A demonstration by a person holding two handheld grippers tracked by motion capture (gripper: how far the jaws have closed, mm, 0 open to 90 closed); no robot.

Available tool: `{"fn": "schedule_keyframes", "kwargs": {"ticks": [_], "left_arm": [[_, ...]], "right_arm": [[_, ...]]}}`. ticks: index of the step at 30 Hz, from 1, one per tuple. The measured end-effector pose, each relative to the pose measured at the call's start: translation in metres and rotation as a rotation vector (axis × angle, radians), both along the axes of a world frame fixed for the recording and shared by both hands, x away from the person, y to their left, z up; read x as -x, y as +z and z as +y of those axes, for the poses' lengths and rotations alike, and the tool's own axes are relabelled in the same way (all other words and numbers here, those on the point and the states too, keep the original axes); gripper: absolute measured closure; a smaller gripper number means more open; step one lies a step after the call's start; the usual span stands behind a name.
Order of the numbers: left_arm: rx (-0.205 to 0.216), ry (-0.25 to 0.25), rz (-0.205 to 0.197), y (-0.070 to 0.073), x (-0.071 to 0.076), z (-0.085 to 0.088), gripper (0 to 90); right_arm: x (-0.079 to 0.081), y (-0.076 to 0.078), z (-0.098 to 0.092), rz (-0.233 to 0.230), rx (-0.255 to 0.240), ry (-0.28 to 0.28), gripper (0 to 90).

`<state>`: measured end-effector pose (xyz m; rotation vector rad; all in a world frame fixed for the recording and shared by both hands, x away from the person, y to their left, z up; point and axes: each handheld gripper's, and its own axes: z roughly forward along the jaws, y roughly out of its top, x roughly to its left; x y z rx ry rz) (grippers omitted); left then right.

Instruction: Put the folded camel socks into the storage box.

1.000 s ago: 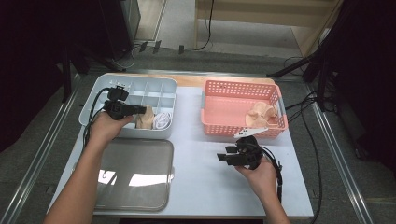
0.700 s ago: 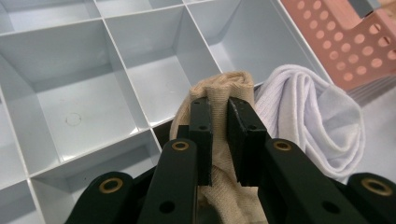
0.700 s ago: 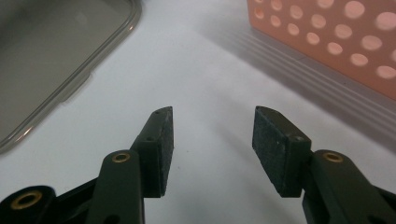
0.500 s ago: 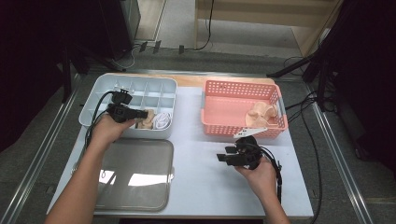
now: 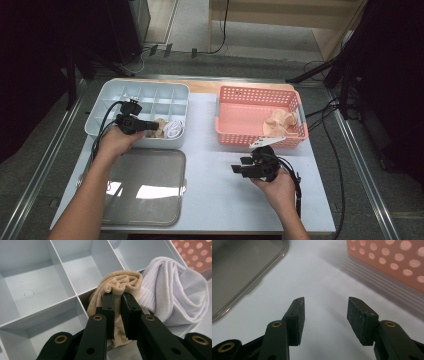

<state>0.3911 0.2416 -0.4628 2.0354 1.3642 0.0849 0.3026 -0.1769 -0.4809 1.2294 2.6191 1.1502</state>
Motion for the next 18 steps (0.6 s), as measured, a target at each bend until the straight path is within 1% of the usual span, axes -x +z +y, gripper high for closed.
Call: {"fn": "schedule_keyframes", "kwargs": {"ticks": [3,5,8,9,11,14,18], "left_arm": [[0.001,-0.002,0.002,0.001,0.0,0.001,81.7],[0.016,0.005,-0.001,0.002,0.001,0.001,80.7],[0.04,0.008,-0.017,0.007,0.004,0.003,78.4],[0.043,0.005,-0.023,0.01,0.005,0.004,78.1],[0.054,0.007,-0.042,0.014,0.008,0.004,76.4],[0.062,0.009,-0.063,0.021,0.012,0.005,73.0],[0.062,-0.007,-0.084,0.031,0.02,0.004,65.3]], "right_arm": [[0.0,0.0,0.0,-0.001,-0.003,-0.001,49.7],[0.0,0.001,-0.001,-0.002,-0.004,-0.001,49.7],[0.0,0.002,-0.002,-0.004,-0.009,-0.004,49.7],[-0.001,0.002,-0.002,-0.008,-0.009,-0.004,49.7],[-0.001,0.003,-0.002,-0.01,-0.012,-0.006,49.7],[-0.002,0.004,-0.003,-0.014,-0.017,-0.006,49.7],[-0.004,0.007,-0.004,-0.022,-0.023,-0.006,49.7]]}}
